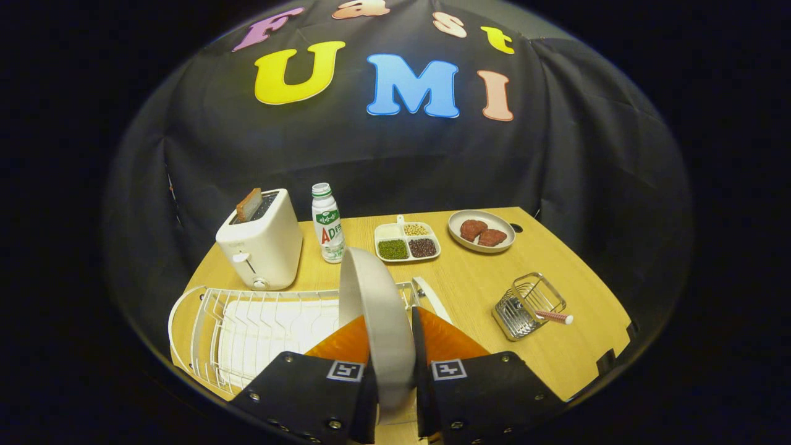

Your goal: Take the plate from the dish rack, then take the spoon from the basket and place it into the plate.

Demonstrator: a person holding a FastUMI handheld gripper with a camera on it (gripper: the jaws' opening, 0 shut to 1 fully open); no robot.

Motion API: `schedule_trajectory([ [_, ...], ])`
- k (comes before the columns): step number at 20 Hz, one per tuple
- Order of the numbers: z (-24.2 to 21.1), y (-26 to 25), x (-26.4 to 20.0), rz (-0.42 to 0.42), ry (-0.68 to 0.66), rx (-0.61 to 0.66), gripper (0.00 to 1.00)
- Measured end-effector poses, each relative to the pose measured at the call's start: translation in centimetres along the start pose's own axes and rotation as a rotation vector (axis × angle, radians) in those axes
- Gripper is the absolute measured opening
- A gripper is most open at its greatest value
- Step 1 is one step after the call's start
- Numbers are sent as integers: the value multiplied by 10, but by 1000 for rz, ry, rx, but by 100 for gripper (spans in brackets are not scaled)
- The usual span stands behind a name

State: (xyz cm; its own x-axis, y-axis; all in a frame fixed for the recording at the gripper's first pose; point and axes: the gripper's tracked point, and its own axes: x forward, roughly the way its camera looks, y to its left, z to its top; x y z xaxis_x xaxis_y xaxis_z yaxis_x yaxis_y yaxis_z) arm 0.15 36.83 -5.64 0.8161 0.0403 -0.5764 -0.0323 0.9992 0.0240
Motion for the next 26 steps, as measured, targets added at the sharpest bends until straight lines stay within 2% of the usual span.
schedule_trajectory([
  [8,14,-2,-6,-97,-33,-86,25],
  [14,25,2,-23,-95,-69,-109,25],
  [15,27,2,-22,-89,-80,-109,19],
  [19,23,4,-36,-95,-82,-132,18],
  [26,21,-15,-89,-112,-132,-150,19],
])
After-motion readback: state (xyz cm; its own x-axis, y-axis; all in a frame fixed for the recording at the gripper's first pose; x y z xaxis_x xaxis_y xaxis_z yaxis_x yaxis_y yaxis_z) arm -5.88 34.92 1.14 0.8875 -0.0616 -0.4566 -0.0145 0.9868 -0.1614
